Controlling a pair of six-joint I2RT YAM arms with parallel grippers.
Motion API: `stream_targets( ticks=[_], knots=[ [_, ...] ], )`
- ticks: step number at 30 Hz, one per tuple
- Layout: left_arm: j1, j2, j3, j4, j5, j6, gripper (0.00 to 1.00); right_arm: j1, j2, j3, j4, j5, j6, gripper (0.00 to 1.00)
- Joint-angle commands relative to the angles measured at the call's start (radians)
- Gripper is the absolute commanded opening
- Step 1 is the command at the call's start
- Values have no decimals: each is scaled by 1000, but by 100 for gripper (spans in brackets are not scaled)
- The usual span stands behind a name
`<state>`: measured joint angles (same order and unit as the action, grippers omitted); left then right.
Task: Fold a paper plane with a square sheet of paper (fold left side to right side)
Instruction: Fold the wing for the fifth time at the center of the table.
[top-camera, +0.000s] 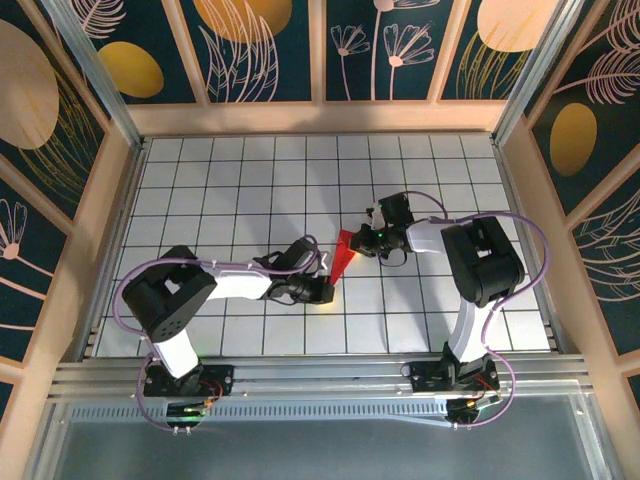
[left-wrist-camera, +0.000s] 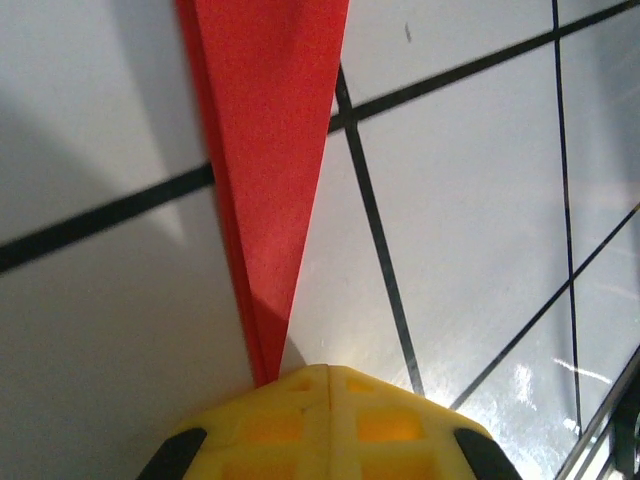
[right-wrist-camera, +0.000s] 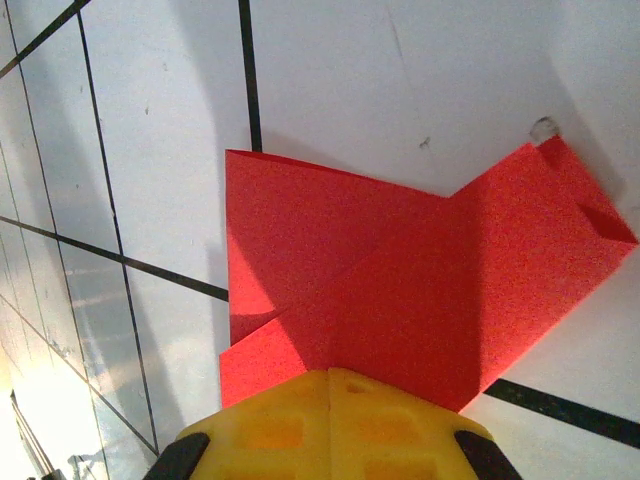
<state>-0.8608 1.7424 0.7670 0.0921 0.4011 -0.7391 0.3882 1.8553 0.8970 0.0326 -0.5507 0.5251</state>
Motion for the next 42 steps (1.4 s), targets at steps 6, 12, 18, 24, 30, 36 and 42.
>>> stream_targets(
  ticks=[6,12,18,24,30,36,42],
  knots=[
    [11,-139,-6,-108,34,-28,0,14,74,-26,-129,133,-30,0],
    [70,-121,69,-101,57,-6,0,18,73,-30,-121,132,-25,0],
    [80,38,214,-135,15,37,0,23,70,-26,-122,131,-22,0],
    [80,135,290,-172,-30,52,0,26,64,-18,-123,129,-22,0],
    [80,160,275,-190,-67,47,0,27,52,-8,-127,124,-24,0],
    [76,174,254,-212,-96,45,0,25,-4,36,-138,112,-28,0],
    [57,198,269,-257,-142,46,0,26,-89,62,-157,114,-22,0]
  ],
)
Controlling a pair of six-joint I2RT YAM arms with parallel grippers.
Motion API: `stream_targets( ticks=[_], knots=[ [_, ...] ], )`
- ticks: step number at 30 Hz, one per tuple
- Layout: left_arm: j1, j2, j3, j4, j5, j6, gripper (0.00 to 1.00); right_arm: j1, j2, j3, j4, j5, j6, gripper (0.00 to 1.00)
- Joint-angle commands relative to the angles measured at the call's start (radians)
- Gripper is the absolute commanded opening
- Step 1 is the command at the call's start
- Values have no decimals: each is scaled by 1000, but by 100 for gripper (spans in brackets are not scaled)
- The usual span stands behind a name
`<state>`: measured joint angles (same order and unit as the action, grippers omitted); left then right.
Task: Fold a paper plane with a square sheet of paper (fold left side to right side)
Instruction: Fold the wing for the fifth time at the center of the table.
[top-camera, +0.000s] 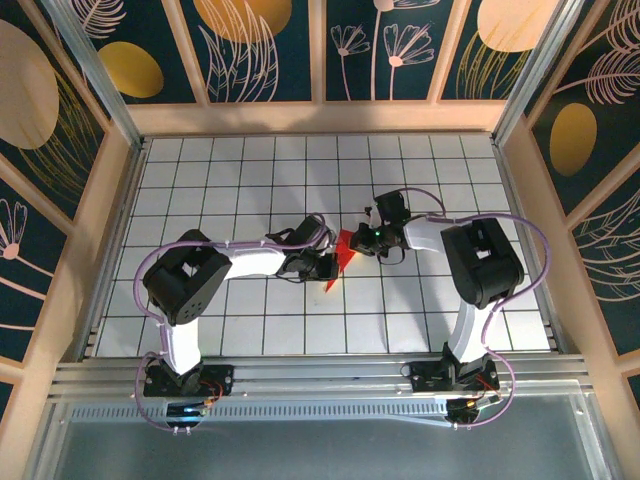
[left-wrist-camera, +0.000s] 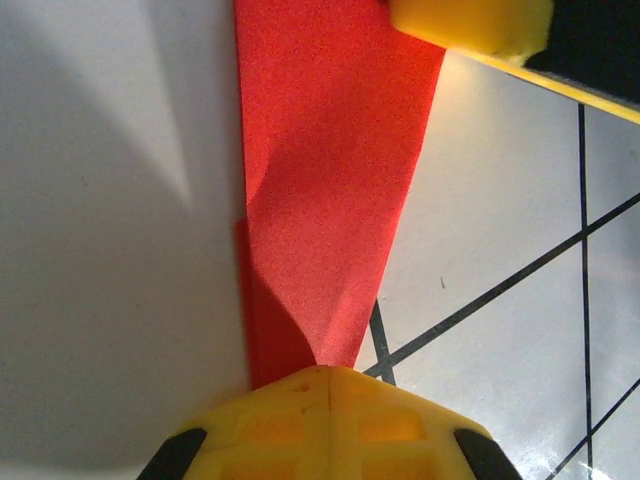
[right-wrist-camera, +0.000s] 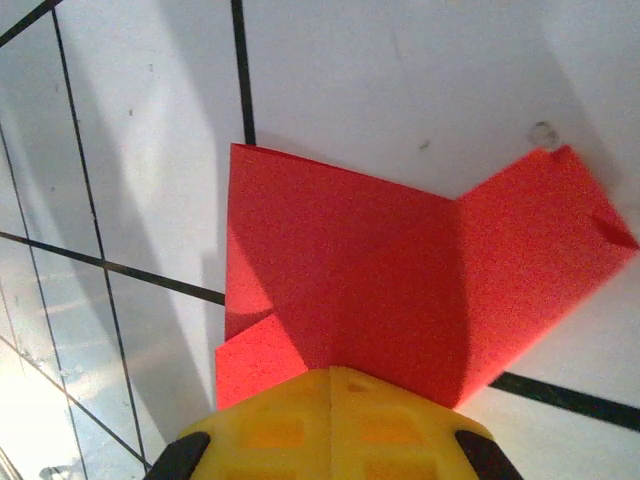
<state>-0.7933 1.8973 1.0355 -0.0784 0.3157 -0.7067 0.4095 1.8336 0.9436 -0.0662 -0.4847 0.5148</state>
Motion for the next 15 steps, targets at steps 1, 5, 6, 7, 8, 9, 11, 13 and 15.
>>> stream_targets(
  ticks=[1,5,6,7,8,9,11,13,15],
  knots=[
    [-12,46,1,-88,-60,12,0,3,-83,9,-59,52,-8,0],
    [-25,59,17,-121,-90,14,0,10,-140,-36,-43,40,20,0],
    [-27,61,21,-129,-93,17,0,15,-148,-50,-31,31,30,0],
    [-29,63,23,-132,-95,18,0,22,-154,-62,-18,21,39,0],
    [-30,63,23,-131,-95,18,0,30,-159,-72,-5,13,50,0],
    [-30,63,23,-132,-95,19,0,37,-161,-79,7,9,59,0],
    [-30,62,24,-135,-96,18,0,53,-157,-88,27,3,76,0],
    [-30,60,24,-136,-98,18,0,68,-149,-91,37,3,84,0],
    [-32,59,24,-141,-101,17,0,79,-137,-96,46,3,93,0]
  ],
)
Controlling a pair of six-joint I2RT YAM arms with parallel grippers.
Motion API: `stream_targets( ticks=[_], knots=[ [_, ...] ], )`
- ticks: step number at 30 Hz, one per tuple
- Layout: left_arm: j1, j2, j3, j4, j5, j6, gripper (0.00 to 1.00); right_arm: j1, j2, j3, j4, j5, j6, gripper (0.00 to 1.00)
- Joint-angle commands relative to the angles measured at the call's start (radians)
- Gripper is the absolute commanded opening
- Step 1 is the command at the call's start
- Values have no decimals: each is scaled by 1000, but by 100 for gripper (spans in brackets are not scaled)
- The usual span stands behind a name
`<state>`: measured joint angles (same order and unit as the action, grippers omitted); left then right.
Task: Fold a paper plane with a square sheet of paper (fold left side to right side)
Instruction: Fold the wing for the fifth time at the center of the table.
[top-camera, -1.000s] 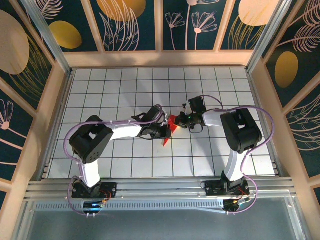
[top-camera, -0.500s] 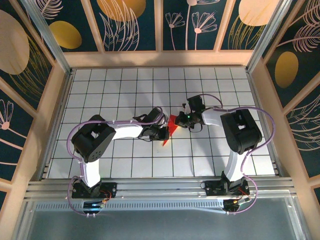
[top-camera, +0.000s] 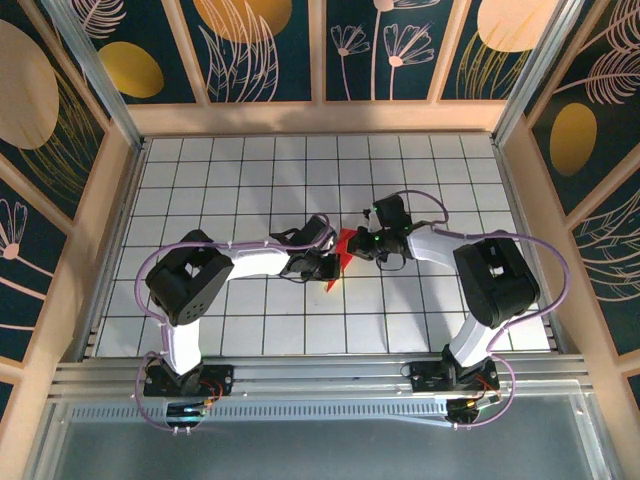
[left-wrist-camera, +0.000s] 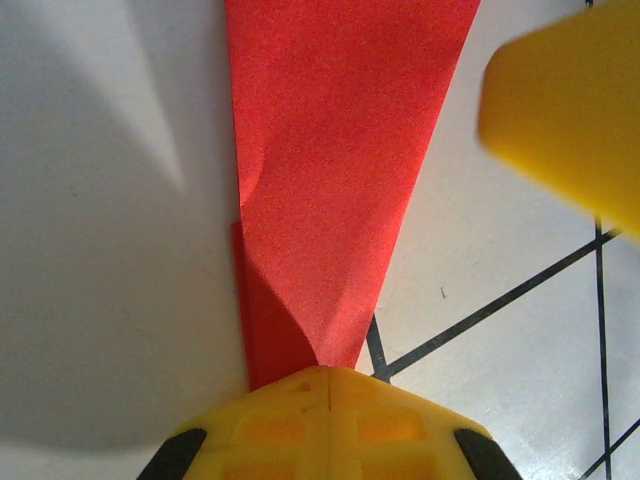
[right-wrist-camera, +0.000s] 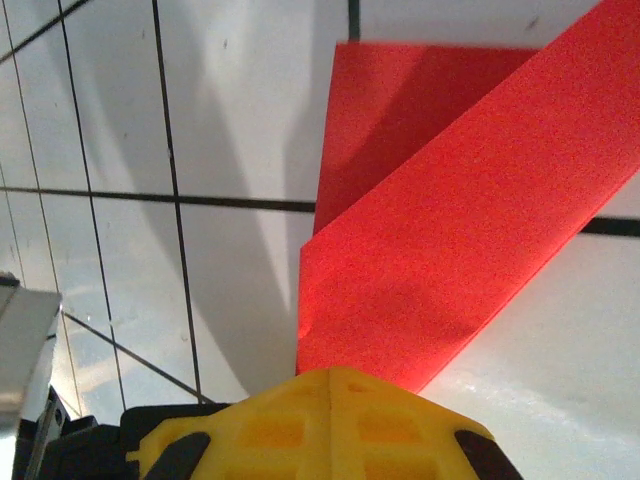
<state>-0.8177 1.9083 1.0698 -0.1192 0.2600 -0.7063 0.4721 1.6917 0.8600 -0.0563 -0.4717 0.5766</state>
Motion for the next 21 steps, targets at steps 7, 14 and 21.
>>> stream_targets(
  ticks=[7,14,21],
  knots=[
    [-9,52,1,-128,-64,15,0,36,54,-43,80,-22,55,0],
    [-9,66,1,-163,-85,15,0,20,103,-53,85,-2,39,0],
    [-9,70,-8,-181,-98,19,0,-69,126,-44,79,15,-21,0]
  ],
)
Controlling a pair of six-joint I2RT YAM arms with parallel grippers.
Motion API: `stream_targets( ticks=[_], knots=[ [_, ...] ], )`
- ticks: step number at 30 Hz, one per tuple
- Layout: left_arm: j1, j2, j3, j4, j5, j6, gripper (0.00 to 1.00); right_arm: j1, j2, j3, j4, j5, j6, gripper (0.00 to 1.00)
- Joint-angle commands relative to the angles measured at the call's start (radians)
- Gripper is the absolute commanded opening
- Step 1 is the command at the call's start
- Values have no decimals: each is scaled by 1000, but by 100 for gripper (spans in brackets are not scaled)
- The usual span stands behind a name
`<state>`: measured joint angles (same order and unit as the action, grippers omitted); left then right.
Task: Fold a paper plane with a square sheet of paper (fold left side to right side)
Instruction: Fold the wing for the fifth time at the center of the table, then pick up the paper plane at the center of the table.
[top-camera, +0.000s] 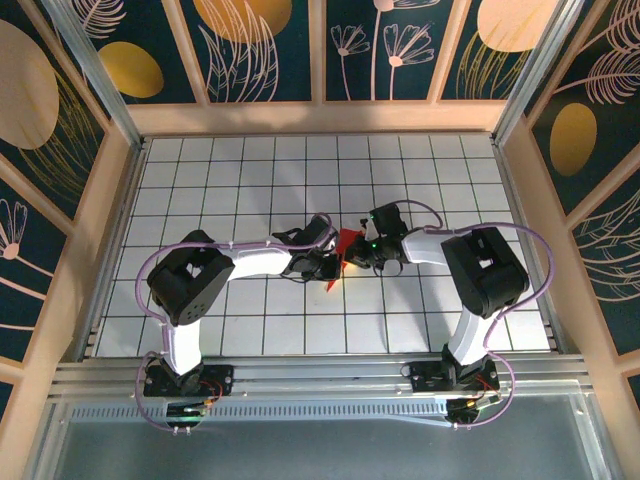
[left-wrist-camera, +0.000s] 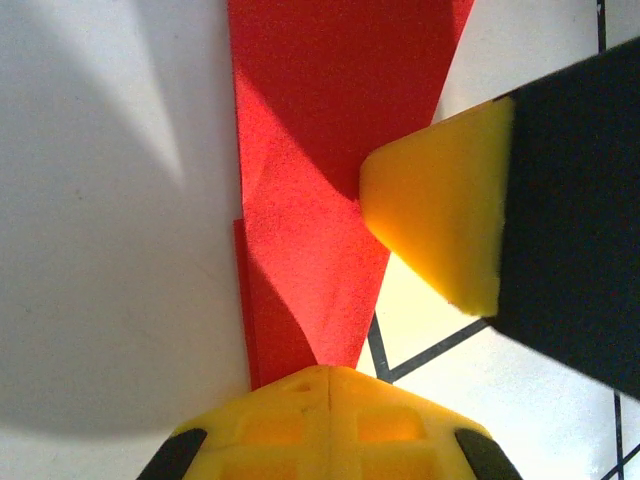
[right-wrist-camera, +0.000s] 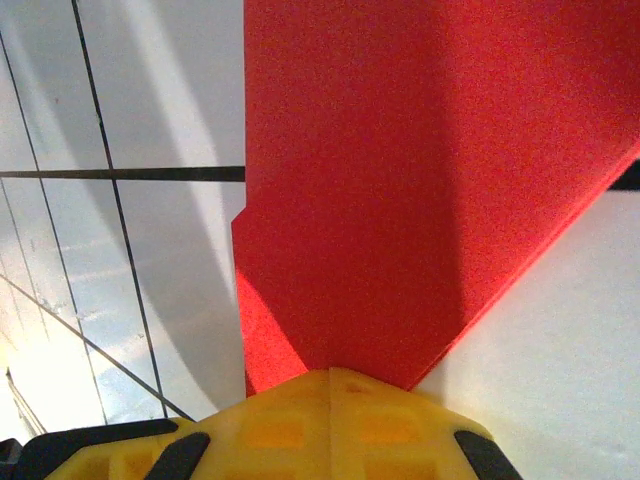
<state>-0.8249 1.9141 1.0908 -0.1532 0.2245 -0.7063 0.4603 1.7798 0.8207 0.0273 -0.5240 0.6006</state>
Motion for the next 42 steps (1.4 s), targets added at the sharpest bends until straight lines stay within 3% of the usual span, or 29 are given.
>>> stream_targets(
  ticks=[1,10,18,24,27,31,36,42],
  knots=[
    [-2,67,-30,-150,-62,22,0,-72,46,3,-6,61,-56,0],
    [-3,60,-54,-133,-57,21,0,-198,102,153,-93,48,-144,0],
    [-2,-15,-16,-19,27,-7,2,-215,-36,228,-197,78,-165,0],
    [35,-176,-12,44,-12,-36,8,-182,-159,172,-246,164,-122,26],
    [66,-293,-67,73,-77,-52,14,-152,-207,163,-282,200,-88,33],
    [100,-434,-180,103,-213,-96,22,-62,-239,199,-358,354,22,42],
    [106,-579,-285,114,-436,-142,39,133,-157,359,-568,715,206,66],
    [107,-672,-359,108,-524,-143,47,206,92,631,-812,849,340,67]
  ],
)
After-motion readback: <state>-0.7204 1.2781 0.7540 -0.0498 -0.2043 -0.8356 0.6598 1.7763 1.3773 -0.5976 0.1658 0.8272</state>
